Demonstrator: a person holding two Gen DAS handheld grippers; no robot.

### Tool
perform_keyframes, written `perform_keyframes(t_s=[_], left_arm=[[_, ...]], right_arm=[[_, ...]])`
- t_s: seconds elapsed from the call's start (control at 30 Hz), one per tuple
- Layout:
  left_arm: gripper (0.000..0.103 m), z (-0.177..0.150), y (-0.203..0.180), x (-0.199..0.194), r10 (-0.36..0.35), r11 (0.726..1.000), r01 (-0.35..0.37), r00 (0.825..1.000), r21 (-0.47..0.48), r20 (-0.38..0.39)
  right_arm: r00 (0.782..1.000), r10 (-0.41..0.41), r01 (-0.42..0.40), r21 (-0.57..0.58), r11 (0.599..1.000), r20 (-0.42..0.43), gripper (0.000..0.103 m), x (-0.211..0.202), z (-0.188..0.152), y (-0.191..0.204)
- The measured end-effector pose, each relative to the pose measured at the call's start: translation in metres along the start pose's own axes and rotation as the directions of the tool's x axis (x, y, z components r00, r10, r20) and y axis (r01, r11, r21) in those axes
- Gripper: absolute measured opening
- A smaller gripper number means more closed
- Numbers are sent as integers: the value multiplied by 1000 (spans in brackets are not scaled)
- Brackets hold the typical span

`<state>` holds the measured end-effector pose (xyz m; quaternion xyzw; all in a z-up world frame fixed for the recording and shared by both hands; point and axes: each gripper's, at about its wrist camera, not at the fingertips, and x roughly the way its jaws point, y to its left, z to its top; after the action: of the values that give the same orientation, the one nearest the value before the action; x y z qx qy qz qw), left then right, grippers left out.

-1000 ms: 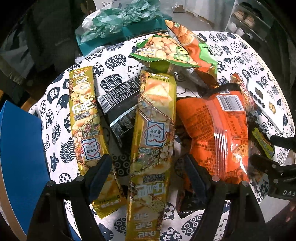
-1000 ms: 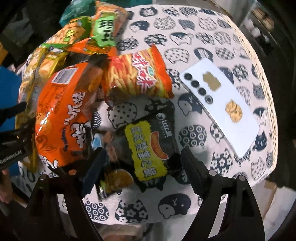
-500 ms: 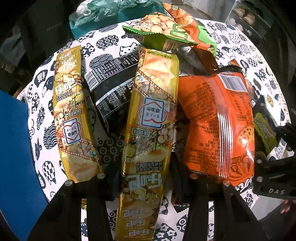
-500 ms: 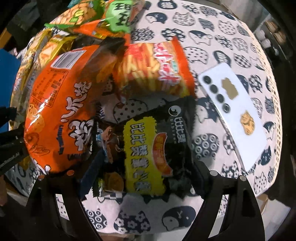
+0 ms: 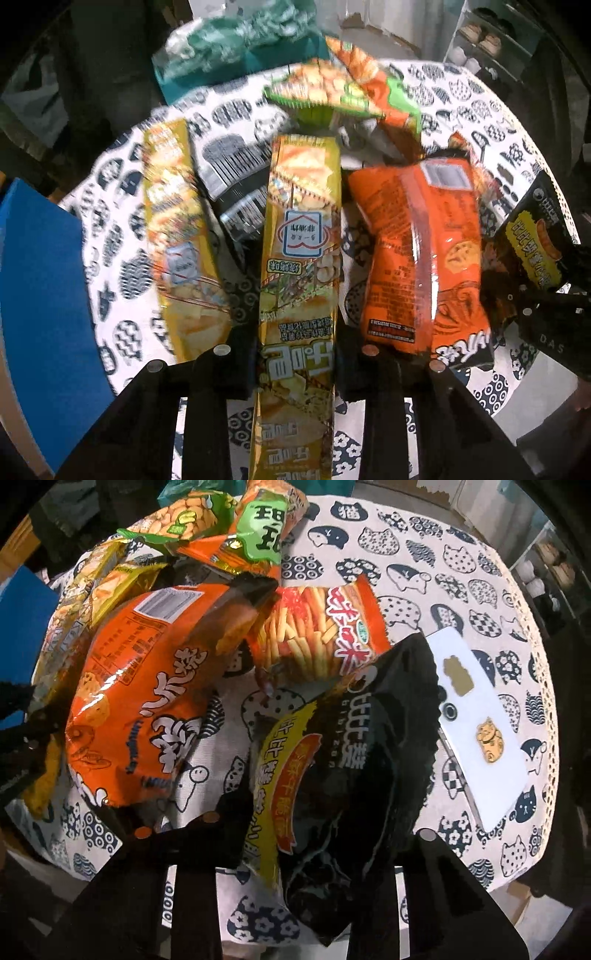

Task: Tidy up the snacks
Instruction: 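Grasp the yellow stick pack with the left tool while the right tool grasps the black bag, then drop the yellow stick pack into the box while the right tool holds the black bag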

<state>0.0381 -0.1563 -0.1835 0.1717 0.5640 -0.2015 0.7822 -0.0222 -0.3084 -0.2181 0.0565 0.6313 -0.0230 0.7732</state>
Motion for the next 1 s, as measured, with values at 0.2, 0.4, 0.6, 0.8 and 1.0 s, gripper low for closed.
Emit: perform_keyframes(t_s=[0.2, 0.4, 0.6, 0.8, 1.0], left_arm=[[31, -1, 6, -29, 6, 1000, -4, 998, -30, 63], [31, -2, 14, -52, 12, 998, -5, 993, -58, 118], [31, -5, 25, -76, 28, 996, -12, 982, -85, 189], [31, -12, 35, -104, 32, 994, -4, 968, -110, 249], [31, -18, 48, -127, 59, 990, -18, 955, -140, 292]], right_arm=[[999, -12, 12, 11, 1000, 53, 26, -28, -3, -1], [992, -17, 16, 5, 1000, 125, 26, -68, 15, -7], [984, 8, -10, 7, 1000, 178, 26, -82, 21, -15], [976, 30, -27, -18, 999, 214, 26, -91, 27, -4], [967, 51, -38, -59, 998, 248, 26, -104, 34, 15]])
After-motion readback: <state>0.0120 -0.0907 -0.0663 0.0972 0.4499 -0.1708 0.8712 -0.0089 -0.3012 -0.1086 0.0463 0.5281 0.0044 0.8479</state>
